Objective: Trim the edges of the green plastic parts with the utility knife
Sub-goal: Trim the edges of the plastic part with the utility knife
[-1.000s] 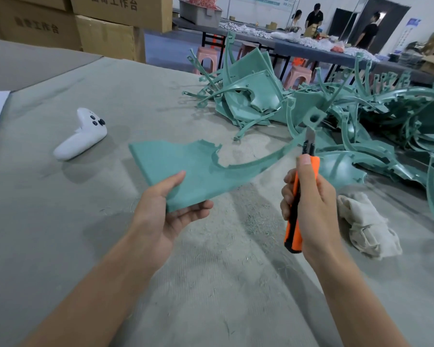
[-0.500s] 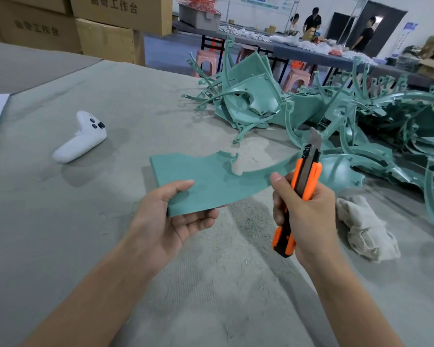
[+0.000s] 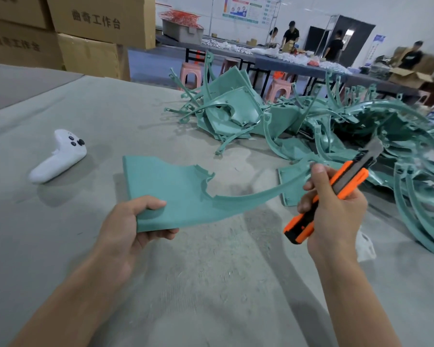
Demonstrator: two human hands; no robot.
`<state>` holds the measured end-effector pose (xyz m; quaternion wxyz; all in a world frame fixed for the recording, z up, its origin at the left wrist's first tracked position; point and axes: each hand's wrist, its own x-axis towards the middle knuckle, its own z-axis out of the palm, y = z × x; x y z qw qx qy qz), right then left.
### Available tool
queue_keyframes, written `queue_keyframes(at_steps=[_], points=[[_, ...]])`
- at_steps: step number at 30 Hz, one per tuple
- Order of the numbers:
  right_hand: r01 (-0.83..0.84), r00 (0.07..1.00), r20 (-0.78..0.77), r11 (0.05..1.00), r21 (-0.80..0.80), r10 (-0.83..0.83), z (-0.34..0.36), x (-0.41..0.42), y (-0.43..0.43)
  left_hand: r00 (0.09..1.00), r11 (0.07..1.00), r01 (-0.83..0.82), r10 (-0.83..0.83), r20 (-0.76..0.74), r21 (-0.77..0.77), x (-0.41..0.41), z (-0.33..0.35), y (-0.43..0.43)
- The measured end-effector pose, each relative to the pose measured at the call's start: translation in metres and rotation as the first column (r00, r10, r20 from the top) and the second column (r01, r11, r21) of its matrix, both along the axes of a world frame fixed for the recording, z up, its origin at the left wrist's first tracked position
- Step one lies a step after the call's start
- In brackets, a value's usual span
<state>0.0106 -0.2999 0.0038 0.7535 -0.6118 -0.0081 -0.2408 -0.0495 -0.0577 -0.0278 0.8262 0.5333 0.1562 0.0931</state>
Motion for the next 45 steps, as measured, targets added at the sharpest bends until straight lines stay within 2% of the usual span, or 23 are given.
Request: queue_keyframes(at_steps=[11, 14, 17, 19, 20, 22, 25, 27, 30, 32, 35, 37, 40, 43, 45], points=[[-0.055, 0.998, -0.007, 0.998, 0.029, 0.055, 0.002, 0.002, -0.010, 0.996, 0.998, -0.017, 0.013, 0.083, 0.053, 0.000, -0.002, 0.003], [-0.073, 0.997, -0.018, 0.997, 0.039, 0.073, 0.003, 0.001, -0.006, 0.982, 0.994, -0.023, 0.043, 0.186, -0.110, -0.001, -0.002, 0.006], [-0.155, 0.985, -0.045, 0.968, 0.196, 0.167, 0.004, -0.001, 0.002, 0.940, 0.923, 0.189, -0.071, 0.333, -0.335, -0.004, -0.002, 0.011], [-0.211, 0.970, -0.063, 0.945, 0.251, 0.233, 0.003, -0.005, 0.011, 0.876, 0.861, 0.358, -0.175, 0.450, -0.361, -0.003, -0.003, 0.009], [-0.238, 0.961, -0.077, 0.939, 0.246, 0.264, 0.001, -0.009, 0.018, 0.859, 0.861, 0.386, -0.205, 0.469, -0.331, -0.001, -0.004, 0.006], [-0.305, 0.936, -0.117, 0.932, 0.194, 0.331, -0.004, -0.018, 0.033, 0.897, 0.910, 0.349, -0.255, 0.362, -0.222, 0.005, -0.008, -0.006], [-0.395, 0.900, -0.184, 0.918, 0.043, 0.396, -0.013, -0.033, 0.054, 0.960, 0.959, 0.275, -0.270, 0.072, -0.073, 0.008, -0.014, -0.018], [-0.421, 0.895, -0.198, 0.904, -0.077, 0.401, -0.016, -0.040, 0.062, 0.961, 0.962, 0.269, -0.271, -0.057, -0.041, 0.005, -0.015, -0.019], [-0.482, 0.864, -0.232, 0.868, -0.118, 0.448, -0.018, -0.044, 0.068, 0.917, 0.925, 0.375, -0.360, -0.173, 0.063, 0.000, -0.012, -0.014], [-0.530, 0.832, -0.278, 0.836, -0.145, 0.479, -0.021, -0.046, 0.071, 0.883, 0.890, 0.456, -0.451, -0.131, 0.010, -0.004, -0.012, -0.015], [-0.584, 0.800, -0.317, 0.783, -0.214, 0.509, -0.022, -0.044, 0.070, 0.898, 0.893, 0.430, -0.438, -0.040, -0.132, -0.007, -0.015, -0.019], [-0.576, 0.813, -0.288, 0.768, -0.278, 0.506, -0.021, -0.042, 0.068, 0.922, 0.871, 0.369, -0.388, 0.008, -0.325, -0.008, -0.014, -0.022], [-0.534, 0.846, -0.209, 0.778, -0.331, 0.491, -0.021, -0.038, 0.064, 0.942, 0.744, 0.305, -0.329, 0.071, -0.595, -0.009, -0.008, -0.021], [-0.440, 0.894, -0.144, 0.773, -0.457, 0.424, -0.020, -0.035, 0.059, 0.929, 0.642, 0.345, -0.338, 0.151, -0.685, -0.012, 0.000, -0.020], [-0.396, 0.910, -0.111, 0.756, -0.522, 0.399, -0.019, -0.034, 0.056, 0.917, 0.624, 0.372, -0.364, 0.165, -0.688, -0.015, 0.004, -0.020]])
